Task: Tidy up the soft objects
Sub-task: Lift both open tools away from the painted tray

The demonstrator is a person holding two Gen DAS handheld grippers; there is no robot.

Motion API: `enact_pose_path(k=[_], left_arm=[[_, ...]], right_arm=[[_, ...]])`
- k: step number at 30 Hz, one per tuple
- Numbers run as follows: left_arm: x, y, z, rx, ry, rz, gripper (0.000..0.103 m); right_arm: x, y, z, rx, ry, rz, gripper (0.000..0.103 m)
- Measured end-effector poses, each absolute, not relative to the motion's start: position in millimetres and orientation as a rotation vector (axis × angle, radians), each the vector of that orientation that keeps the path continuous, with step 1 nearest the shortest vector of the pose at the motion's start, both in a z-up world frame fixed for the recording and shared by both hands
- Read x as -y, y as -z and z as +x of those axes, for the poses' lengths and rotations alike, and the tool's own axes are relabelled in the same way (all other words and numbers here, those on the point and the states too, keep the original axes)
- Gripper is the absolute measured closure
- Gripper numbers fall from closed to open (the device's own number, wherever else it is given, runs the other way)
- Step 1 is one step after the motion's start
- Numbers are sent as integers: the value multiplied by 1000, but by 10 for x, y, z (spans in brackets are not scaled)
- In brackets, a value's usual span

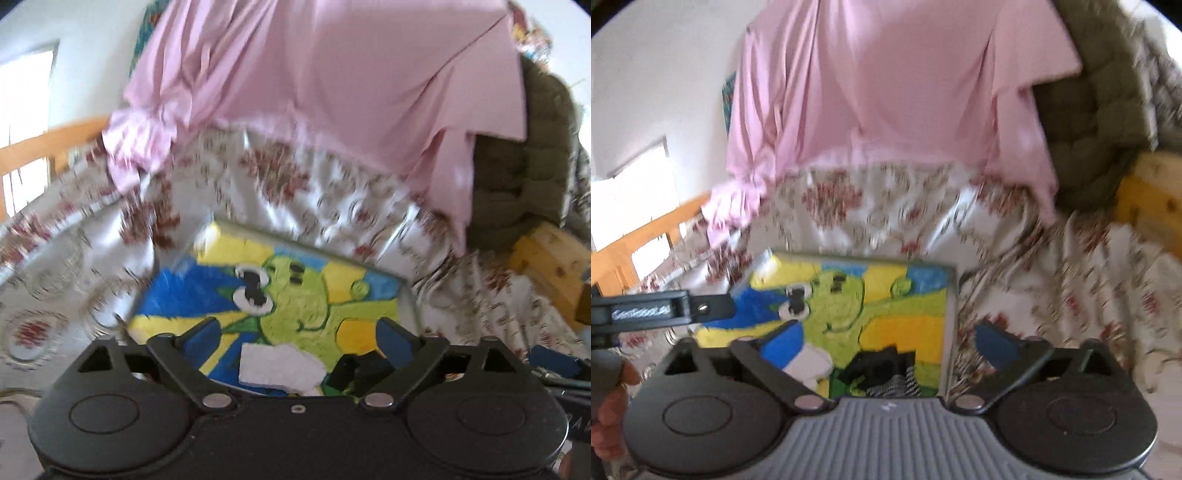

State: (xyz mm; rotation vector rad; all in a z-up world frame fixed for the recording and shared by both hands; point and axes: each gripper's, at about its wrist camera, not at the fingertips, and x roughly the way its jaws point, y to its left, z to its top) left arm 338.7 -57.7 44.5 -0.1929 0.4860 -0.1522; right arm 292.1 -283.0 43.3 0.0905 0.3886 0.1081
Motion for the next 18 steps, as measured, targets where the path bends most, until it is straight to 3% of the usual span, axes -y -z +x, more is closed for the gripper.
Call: enact_pose_path(k=[6,18], left_arm=[[517,-781,2632,-362,165,-186,1],[453,-922,1548,-267,169,-152,1]], right_arm=[[2764,-693,2248,-244,-29,72,0],[2704,-711,1160,-131,7,108,0]])
